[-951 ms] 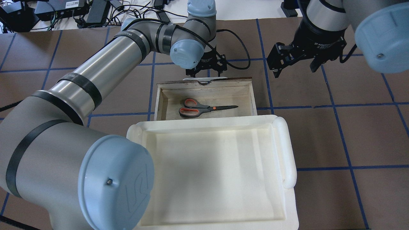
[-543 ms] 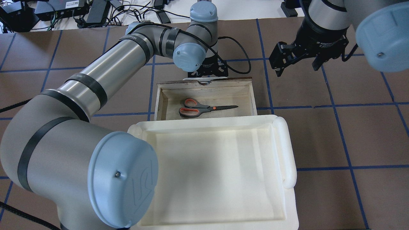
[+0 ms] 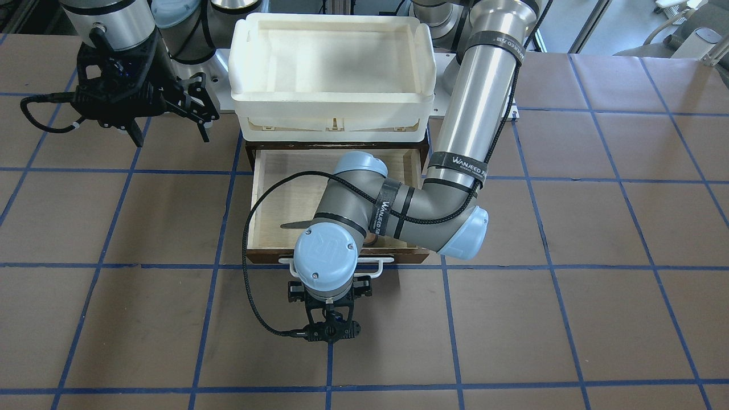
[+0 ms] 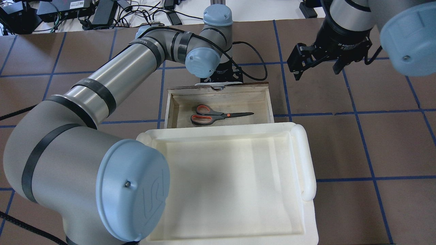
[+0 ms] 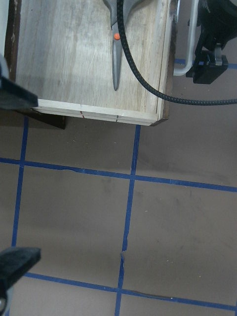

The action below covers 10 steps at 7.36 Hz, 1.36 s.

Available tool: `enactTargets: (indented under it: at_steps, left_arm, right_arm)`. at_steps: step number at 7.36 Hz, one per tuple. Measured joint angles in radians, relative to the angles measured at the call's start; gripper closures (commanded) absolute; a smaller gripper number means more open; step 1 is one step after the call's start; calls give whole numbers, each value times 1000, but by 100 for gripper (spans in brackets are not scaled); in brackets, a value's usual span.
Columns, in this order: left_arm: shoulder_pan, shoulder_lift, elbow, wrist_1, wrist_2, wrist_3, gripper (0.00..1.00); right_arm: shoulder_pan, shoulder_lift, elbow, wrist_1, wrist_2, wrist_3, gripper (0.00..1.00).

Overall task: Put scissors in drawer and close it
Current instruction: 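Move the left gripper over the drawer's far edge near the handle, then push the drawer front with the left gripper toward the robot to close it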

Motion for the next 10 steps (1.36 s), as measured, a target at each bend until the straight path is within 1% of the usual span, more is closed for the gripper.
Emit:
enactTargets:
  at_steps: [5, 10]
  left_arm:
    - [-25, 57, -16, -53, -3, -10, 0]
    - [-30, 142, -118, -93, -3, 4, 0]
  right_arm:
    - [-10, -1, -1, -6, 8, -1, 0]
    - [-11, -1, -2, -13, 15, 0, 0]
